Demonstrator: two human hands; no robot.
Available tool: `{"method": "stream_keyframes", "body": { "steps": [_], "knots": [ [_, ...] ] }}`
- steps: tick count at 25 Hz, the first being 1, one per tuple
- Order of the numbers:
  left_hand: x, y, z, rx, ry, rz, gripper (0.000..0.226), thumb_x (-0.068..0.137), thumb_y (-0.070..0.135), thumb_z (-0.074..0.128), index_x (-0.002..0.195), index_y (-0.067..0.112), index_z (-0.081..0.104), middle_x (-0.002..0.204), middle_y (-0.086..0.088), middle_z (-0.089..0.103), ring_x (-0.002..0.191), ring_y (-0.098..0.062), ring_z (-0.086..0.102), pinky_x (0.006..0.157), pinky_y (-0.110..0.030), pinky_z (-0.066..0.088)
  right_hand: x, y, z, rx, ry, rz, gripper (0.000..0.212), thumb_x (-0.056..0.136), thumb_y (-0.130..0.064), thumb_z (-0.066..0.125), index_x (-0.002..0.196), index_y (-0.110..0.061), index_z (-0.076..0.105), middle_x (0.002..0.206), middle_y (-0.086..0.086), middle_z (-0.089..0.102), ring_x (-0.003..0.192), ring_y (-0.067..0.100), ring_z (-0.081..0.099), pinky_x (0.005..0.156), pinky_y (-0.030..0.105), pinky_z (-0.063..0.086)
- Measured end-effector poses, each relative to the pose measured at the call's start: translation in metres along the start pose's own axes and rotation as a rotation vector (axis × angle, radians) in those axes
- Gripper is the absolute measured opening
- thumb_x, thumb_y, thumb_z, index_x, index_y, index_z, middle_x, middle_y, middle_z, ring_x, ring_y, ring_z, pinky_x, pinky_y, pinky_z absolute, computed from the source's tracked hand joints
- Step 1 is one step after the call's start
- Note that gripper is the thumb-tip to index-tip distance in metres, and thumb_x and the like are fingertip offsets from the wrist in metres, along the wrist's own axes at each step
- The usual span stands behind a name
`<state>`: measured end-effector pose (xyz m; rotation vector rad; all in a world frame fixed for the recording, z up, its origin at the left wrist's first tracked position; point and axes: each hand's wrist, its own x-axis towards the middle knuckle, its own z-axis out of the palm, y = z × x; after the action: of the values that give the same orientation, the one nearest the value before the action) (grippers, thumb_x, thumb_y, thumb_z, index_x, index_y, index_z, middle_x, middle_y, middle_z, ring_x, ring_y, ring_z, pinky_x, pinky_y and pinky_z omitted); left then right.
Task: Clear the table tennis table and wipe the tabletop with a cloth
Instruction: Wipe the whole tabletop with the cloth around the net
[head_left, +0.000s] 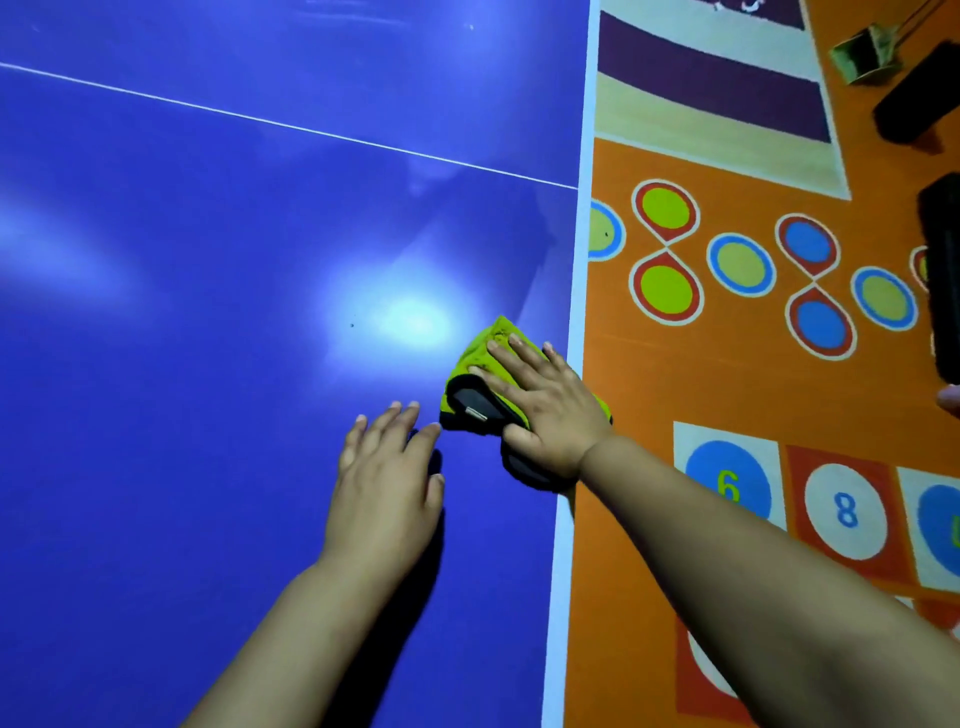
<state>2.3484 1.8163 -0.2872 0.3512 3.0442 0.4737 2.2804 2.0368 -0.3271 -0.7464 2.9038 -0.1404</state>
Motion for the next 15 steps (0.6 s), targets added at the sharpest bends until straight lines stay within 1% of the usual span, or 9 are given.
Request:
{"method": "stream_keyframes", "body": {
  "steps": [2,5,8,9,11,12,13,15],
  "knots": [
    [0.035,0.025,0.013,0.002,0.023,-0.032,0.049,0.063,0.015,0.079,0.11,0.013,0.066,0.125,-0.011,0.06,0.12,-0.028,0.054,0.105,-0.048,0.029,0.036,0.046,-0.008,0.002,-0.001,0.035,0.076,0.074,-0.043,0.03,0.149,-0.035,0.027,0.16,-0.001,0.017,0.149,0.022,0.009,0.119,0.046,0.005],
    [0.073,0.049,0.024,0.018,0.051,-0.067,0.05,0.063,0.017,0.08,0.111,0.014,0.066,0.125,-0.01,0.06,0.12,-0.027,0.054,0.104,-0.048,0.026,0.087,0.099,-0.022,0.008,-0.002,0.087,0.078,0.073,-0.05,0.023,0.15,-0.035,0.027,0.161,-0.004,0.014,0.149,0.019,0.004,0.12,0.043,0.003],
    [0.09,0.056,0.028,0.04,0.07,-0.105,0.049,0.064,0.018,0.079,0.111,0.014,0.066,0.126,-0.009,0.059,0.121,-0.026,0.053,0.106,-0.047,0.024,0.13,0.138,-0.033,0.001,-0.017,0.166,0.074,0.078,-0.05,0.025,0.151,-0.033,0.024,0.162,-0.004,0.009,0.149,0.018,0.0,0.12,0.043,0.001],
    [0.093,0.056,0.027,0.046,0.079,-0.118,0.049,0.065,0.018,0.079,0.112,0.015,0.066,0.127,-0.009,0.059,0.122,-0.026,0.053,0.107,-0.045,0.024,0.143,0.145,-0.035,0.006,-0.012,0.227,0.072,0.081,-0.049,0.029,0.151,-0.033,0.024,0.162,-0.004,0.008,0.149,0.018,-0.002,0.12,0.044,-0.001],
    [0.093,0.055,0.024,0.067,0.085,-0.139,0.049,0.065,0.019,0.078,0.112,0.015,0.065,0.127,-0.008,0.059,0.122,-0.026,0.052,0.112,-0.039,0.023,0.165,0.151,-0.037,0.063,0.022,0.425,0.066,0.089,-0.047,0.035,0.152,-0.032,0.02,0.162,-0.002,0.005,0.148,0.021,-0.007,0.119,0.047,-0.004],
    [0.089,0.054,0.022,0.074,0.09,-0.15,0.049,0.065,0.019,0.078,0.112,0.015,0.065,0.127,-0.008,0.059,0.122,-0.026,0.052,0.113,-0.038,0.02,0.171,0.149,-0.037,0.101,0.035,0.522,0.065,0.091,-0.045,0.036,0.152,-0.032,0.017,0.162,-0.002,0.002,0.148,0.022,-0.01,0.118,0.049,-0.004],
    [0.083,0.052,0.018,0.082,0.095,-0.162,0.049,0.065,0.019,0.078,0.112,0.015,0.065,0.127,-0.009,0.059,0.122,-0.026,0.052,0.111,-0.037,0.018,0.174,0.145,-0.038,0.138,0.045,0.595,0.066,0.092,-0.043,0.037,0.153,-0.032,0.015,0.162,-0.001,0.0,0.148,0.023,-0.012,0.118,0.05,-0.004],
    [0.069,0.049,0.012,0.095,0.095,-0.192,0.048,0.066,0.019,0.078,0.112,0.015,0.066,0.127,-0.009,0.059,0.122,-0.026,0.052,0.108,-0.036,0.017,0.165,0.133,-0.039,0.215,0.062,0.674,0.067,0.093,-0.04,0.04,0.154,-0.031,0.013,0.162,0.001,-0.001,0.148,0.026,-0.013,0.118,0.051,0.001]
  ]
}}
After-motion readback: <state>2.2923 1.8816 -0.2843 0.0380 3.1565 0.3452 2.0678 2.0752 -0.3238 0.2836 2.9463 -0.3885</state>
